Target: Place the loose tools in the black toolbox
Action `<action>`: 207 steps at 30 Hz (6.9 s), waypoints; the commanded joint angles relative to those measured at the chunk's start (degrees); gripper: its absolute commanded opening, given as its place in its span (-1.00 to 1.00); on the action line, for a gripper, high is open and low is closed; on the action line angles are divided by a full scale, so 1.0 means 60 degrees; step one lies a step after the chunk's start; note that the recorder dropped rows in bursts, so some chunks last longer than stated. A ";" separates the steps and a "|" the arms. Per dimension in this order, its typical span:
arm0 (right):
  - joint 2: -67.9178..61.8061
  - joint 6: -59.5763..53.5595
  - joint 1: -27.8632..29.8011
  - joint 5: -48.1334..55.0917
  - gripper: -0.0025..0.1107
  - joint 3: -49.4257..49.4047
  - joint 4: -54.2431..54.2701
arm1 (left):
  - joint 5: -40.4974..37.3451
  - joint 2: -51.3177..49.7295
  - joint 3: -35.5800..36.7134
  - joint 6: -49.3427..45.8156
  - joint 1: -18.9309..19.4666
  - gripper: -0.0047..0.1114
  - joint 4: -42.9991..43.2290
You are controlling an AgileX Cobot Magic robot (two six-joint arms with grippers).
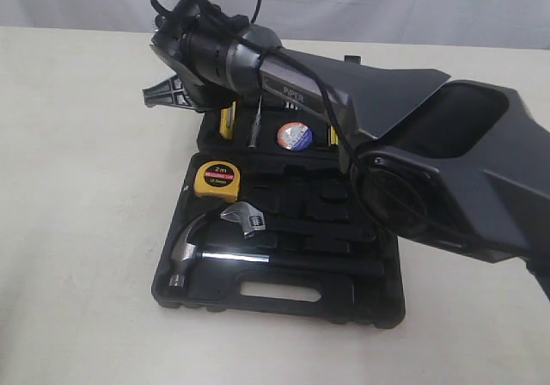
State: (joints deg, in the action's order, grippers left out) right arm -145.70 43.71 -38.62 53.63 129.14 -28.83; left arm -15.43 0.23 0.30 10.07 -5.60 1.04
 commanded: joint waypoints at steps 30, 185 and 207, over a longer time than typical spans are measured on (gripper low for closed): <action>-0.0032 0.1962 0.0305 -0.1209 -0.96 0.0018 -0.3426 | -0.0007 -0.0038 -0.0050 -0.0004 -0.0054 -0.92 0.0032; 0.8581 -0.9068 0.5024 0.2722 -0.96 -0.4880 0.3833 | -0.0007 -0.0038 -0.0050 -0.0004 -0.0054 -0.92 0.0021; 0.7673 -1.2249 0.6170 0.1341 -0.05 -0.6364 0.3890 | -0.0007 -0.0038 -0.0050 -0.0004 -0.0054 -0.92 0.0021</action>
State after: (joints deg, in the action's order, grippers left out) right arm -99.77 -29.02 -1.75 62.07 91.05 -5.61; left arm -15.43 0.23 0.30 10.07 -5.60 1.04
